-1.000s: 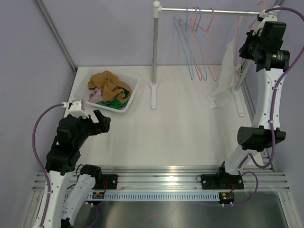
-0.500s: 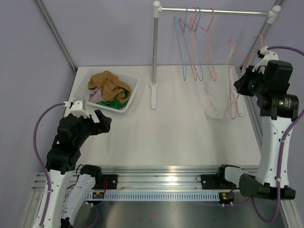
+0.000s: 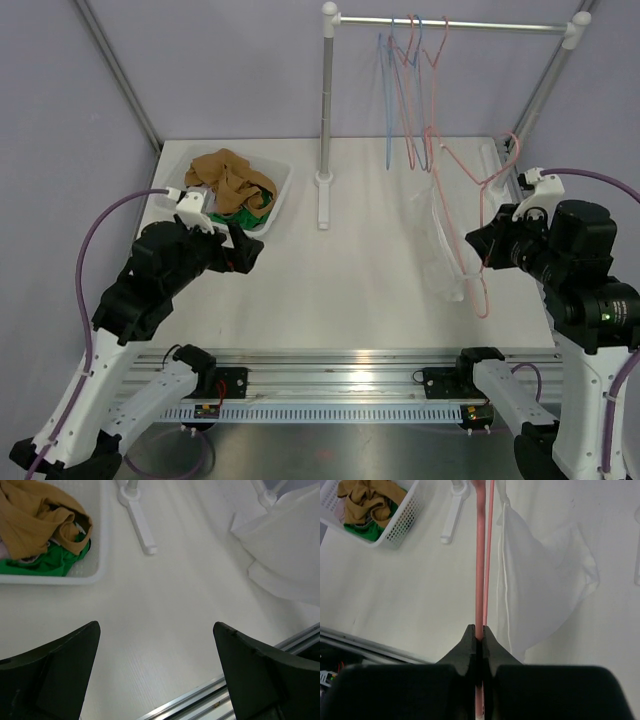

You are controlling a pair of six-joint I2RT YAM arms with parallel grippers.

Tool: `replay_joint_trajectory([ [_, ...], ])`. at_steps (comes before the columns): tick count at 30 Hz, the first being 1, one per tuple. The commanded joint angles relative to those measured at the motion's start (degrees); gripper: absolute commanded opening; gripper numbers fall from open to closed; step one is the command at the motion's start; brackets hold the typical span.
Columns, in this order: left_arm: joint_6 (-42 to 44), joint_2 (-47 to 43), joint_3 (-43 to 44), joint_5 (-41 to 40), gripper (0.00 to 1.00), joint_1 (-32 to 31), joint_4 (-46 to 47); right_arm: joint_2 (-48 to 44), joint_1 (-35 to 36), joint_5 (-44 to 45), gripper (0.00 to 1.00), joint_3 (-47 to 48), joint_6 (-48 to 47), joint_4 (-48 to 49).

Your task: Remove the tank top from the hanger

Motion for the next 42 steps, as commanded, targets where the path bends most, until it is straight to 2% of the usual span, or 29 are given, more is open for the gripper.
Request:
replay_joint_trajectory([
  [1, -0.96, 1.99, 5.17, -6.20, 0.99, -4.53, 2.93, -1.53, 3.27, 1.30, 0.00, -4.43, 0.26, -0.20],
  [6, -2.71, 4.19, 4.47, -6.12, 0.99, -8.14, 5.66, -7.42, 3.80, -12.22, 0.00, -8.74, -0.89, 5.07],
  [7, -2.89, 4.11, 4.39, -6.21, 0.99, -8.40, 5.84, -7.86, 3.80, -17.82, 0.00, -9.36, -0.80, 6.13],
  [10, -3.51, 2.88, 4.21, -7.52, 0.99, -10.33, 7.59, -8.48, 3.71, -27.06, 0.00, -12.52, 0.07, 10.26],
  [12, -3.68, 2.88, 4.56, -9.36, 0.99, -13.05, 8.74, -7.78, 3.71, -29.90, 0.00, -15.32, 1.48, 13.86],
  [14, -4.12, 3.84, 5.26, -14.89, 0.99, -16.90, 8.39, -5.68, 3.80, -31.67, 0.00, -16.30, 1.57, 14.92],
  [15, -4.73, 5.76, 6.83, -21.44, 0.99, -18.41, 7.43, -4.88, 3.80, -31.32, 0.00, -16.48, 1.75, 14.92],
  [18, -4.66, 9.11, 9.82, -29.91, 0.99, -24.56, 5.75, -2.24, 3.80, -31.67, 0.00, -15.52, 2.45, 15.54],
  [22, -1.85, 11.75, 10.01, -29.25, 0.99, -28.26, 12.94, 1.80, 7.21, -28.44, 0.00, -12.44, 3.77, 16.42],
  [24, 0.34, 13.94, 10.80, -28.01, 0.99, -28.35, 17.43, 5.57, 13.79, -24.48, 0.00, -9.56, 3.60, 15.90],
  [25, 0.88, 15.26, 12.54, -27.83, 0.99, -28.35, 18.22, 6.89, 16.34, -19.50, 0.00, -8.41, 3.33, 15.54],
  [26, 1.32, 17.62, 13.69, -28.18, 0.99, -28.35, 18.49, 9.43, 21.42, -17.11, 0.00, -6.22, 2.63, 14.93],
  [28, 1.85, 20.36, 17.11, -30.64, 0.99, -28.35, 17.71, 11.98, 24.88, -12.10, 0.00, -4.80, 2.98, 15.62],
  [32, 2.38, 23.53, 18.80, -34.59, 0.93, -28.09, 16.82, 15.33, 30.77, -8.47, 0.00, -1.73, 3.51, 17.64],
  [35, 2.29, 24.32, 18.89, -35.57, 0.78, -26.52, 15.78, 17.01, 33.85, -8.29, 0.00, 0.12, 3.24, 18.53],
  [36, 1.77, 24.24, 18.63, -34.96, 0.70, -25.99, 15.60, 17.19, 34.82, -8.47, 0.00, 0.48, 3.16, 18.70],
  [38, 1.50, 23.88, 17.57, -33.81, 0.65, -24.32, 15.85, 17.19, 35.00, -7.94, 0.00, 1.53, 3.07, 18.70],
  [42, 1.41, 22.57, 14.41, -30.83, 0.64, -22.64, 17.79, 16.66, 35.09, -8.89, 0.00, 2.24, 2.63, 18.44],
])
